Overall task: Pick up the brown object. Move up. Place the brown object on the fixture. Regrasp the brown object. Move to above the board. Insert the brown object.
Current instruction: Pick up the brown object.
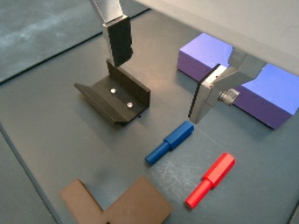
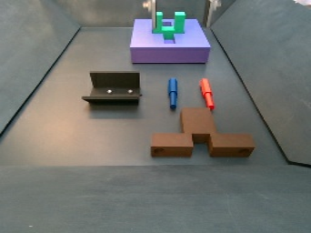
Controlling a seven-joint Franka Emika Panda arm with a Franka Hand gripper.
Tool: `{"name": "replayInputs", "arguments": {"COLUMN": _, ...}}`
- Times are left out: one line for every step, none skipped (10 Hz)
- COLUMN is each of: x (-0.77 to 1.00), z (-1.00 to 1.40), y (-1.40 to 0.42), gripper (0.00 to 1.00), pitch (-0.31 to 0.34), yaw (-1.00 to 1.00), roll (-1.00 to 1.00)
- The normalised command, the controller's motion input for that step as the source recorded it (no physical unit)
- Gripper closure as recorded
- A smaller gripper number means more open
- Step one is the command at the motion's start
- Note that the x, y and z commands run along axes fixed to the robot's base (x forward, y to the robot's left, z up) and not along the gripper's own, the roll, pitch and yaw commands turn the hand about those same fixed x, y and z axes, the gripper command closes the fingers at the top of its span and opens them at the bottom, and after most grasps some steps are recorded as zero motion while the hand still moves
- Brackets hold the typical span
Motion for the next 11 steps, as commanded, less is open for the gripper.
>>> {"name": "replayInputs", "arguments": {"x": 0.04, "z": 0.0, "y": 0.0, "gripper": 0.0, "pitch": 0.0, "yaw": 0.0, "roll": 0.0}}
{"name": "replayInputs", "arguments": {"x": 0.13, "z": -0.14, "y": 0.27, "gripper": 0.0, "pitch": 0.029, "yaw": -0.08, "roll": 0.0}}
{"name": "replayInputs", "arguments": {"x": 0.0, "z": -0.49, "y": 0.74, "gripper": 0.0, "pitch": 0.0, "yaw": -0.16, "roll": -0.15}}
{"name": "replayInputs", "arguments": {"x": 0.0, "z": -0.62, "y": 0.75, "gripper": 0.0, "pitch": 0.0, "yaw": -0.17, "roll": -0.12}}
{"name": "replayInputs", "arguments": {"x": 0.0, "z": -0.58, "y": 0.61, "gripper": 0.0, "pitch": 0.0, "yaw": -0.08, "roll": -0.15}}
{"name": "replayInputs", "arguments": {"x": -0.02, "z": -0.59, "y": 0.46, "gripper": 0.0, "pitch": -0.019, "yaw": -0.15, "roll": -0.09}}
{"name": "replayInputs", "arguments": {"x": -0.04, "z": -0.61, "y": 0.43, "gripper": 0.0, "pitch": 0.0, "yaw": -0.19, "roll": -0.06}}
{"name": "replayInputs", "arguments": {"x": -0.26, "z": -0.53, "y": 0.42, "gripper": 0.0, "pitch": -0.017, "yaw": -0.22, "roll": -0.14}}
{"name": "replayInputs", "arguments": {"x": -0.32, "z": -0.39, "y": 0.31, "gripper": 0.0, "pitch": -0.053, "yaw": -0.22, "roll": -0.08}}
{"name": "replayInputs", "arguments": {"x": -0.14, "z": -0.19, "y": 0.13, "gripper": 0.0, "pitch": -0.043, "yaw": -0.15, "roll": -0.05}}
{"name": "replayInputs", "arguments": {"x": 0.01, "z": 0.0, "y": 0.0, "gripper": 0.0, "pitch": 0.003, "yaw": 0.0, "roll": 0.0}}
